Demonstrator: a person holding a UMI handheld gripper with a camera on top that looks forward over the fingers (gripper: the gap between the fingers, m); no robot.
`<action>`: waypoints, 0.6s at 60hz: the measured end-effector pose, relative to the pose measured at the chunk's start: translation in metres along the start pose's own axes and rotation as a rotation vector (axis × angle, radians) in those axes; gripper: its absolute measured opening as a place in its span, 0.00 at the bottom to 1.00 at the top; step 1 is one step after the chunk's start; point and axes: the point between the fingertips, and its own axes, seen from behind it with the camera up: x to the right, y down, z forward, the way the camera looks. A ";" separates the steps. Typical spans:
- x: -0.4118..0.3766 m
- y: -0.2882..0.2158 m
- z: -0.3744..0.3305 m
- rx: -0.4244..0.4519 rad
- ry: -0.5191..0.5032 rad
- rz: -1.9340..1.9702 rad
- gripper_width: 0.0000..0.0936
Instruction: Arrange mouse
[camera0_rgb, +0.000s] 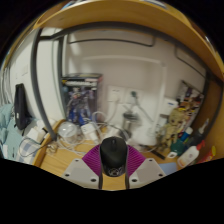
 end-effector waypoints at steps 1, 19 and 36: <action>0.013 -0.001 -0.004 0.001 0.012 0.004 0.32; 0.196 0.101 0.002 -0.120 0.118 0.085 0.32; 0.215 0.197 0.068 -0.233 0.040 0.126 0.32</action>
